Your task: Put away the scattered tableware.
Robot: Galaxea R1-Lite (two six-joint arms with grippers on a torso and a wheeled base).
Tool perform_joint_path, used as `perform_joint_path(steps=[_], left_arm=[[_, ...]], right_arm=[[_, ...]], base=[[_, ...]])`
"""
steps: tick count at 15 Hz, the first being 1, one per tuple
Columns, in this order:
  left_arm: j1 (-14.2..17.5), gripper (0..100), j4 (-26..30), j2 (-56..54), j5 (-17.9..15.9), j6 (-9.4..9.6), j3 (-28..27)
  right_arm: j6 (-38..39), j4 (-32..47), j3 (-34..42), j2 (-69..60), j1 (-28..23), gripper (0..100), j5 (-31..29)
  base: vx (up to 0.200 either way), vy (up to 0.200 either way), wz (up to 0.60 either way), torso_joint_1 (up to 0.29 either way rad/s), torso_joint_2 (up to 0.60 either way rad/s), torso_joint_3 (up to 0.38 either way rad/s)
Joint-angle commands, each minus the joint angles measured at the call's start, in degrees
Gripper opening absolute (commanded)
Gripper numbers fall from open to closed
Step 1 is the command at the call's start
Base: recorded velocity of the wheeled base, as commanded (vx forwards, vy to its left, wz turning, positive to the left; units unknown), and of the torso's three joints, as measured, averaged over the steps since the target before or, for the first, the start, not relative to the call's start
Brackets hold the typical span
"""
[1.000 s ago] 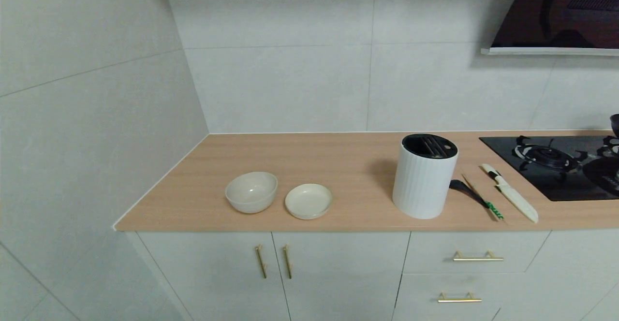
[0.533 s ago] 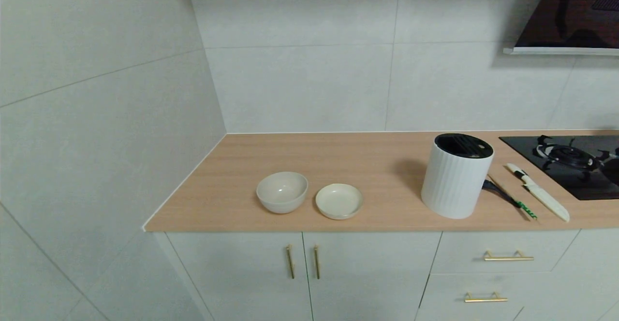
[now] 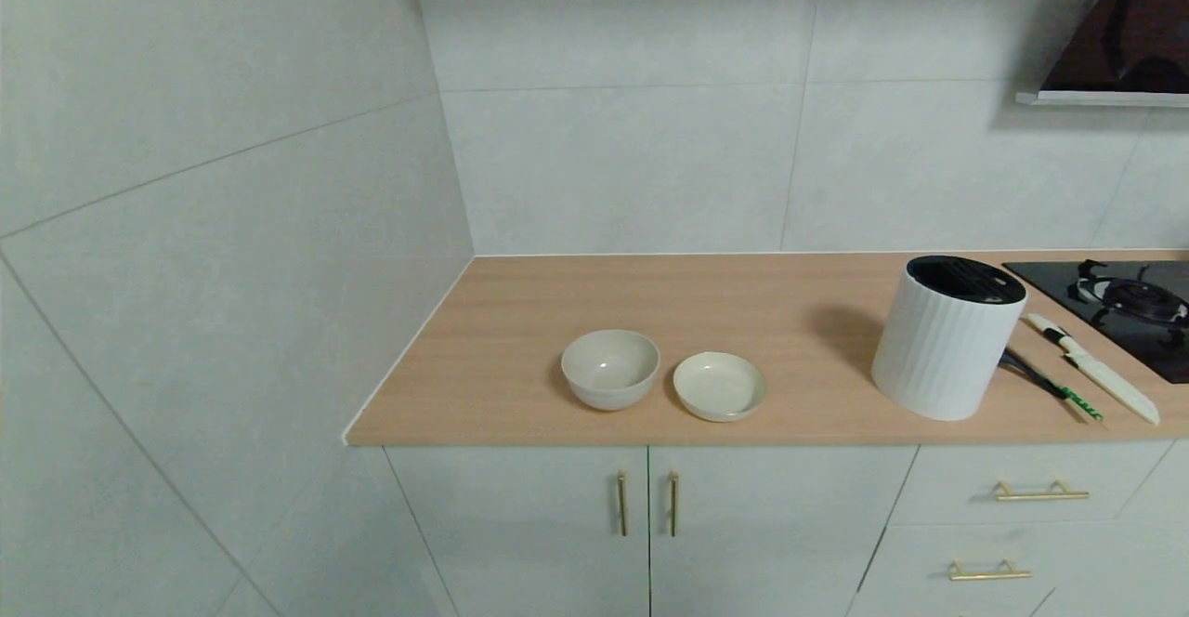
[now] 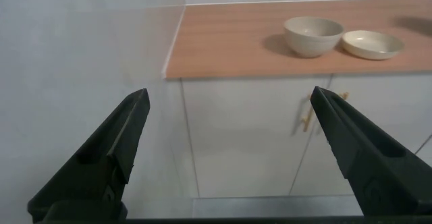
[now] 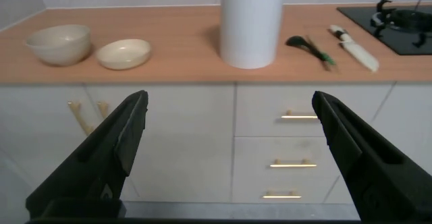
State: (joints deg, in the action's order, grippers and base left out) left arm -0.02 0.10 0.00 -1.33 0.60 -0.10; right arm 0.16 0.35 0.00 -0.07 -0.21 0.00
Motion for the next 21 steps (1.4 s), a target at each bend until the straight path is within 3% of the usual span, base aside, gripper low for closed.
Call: perform_joint_path(steps=[1,12,21], left_arm=[[0.0,100,0.0,0.1,0.0,0.02,0.0],[0.0,100,0.0,0.1,0.0,0.02,0.0],[0.0,100,0.0,0.1,0.0,0.11,0.0]], right_arm=[[0.0,0.0,0.0,0.1,0.0,100,0.0],[0.1,0.0,0.0,0.1,0.0,100,0.0],[0.1,0.0,0.0,0.1,0.0,100,0.0]], base=[[0.0,0.0,0.0,0.0,0.0,0.0],[0.0,0.0,0.0,0.0,0.0,0.0],[0.0,0.0,0.0,-0.177,0.39,0.206]])
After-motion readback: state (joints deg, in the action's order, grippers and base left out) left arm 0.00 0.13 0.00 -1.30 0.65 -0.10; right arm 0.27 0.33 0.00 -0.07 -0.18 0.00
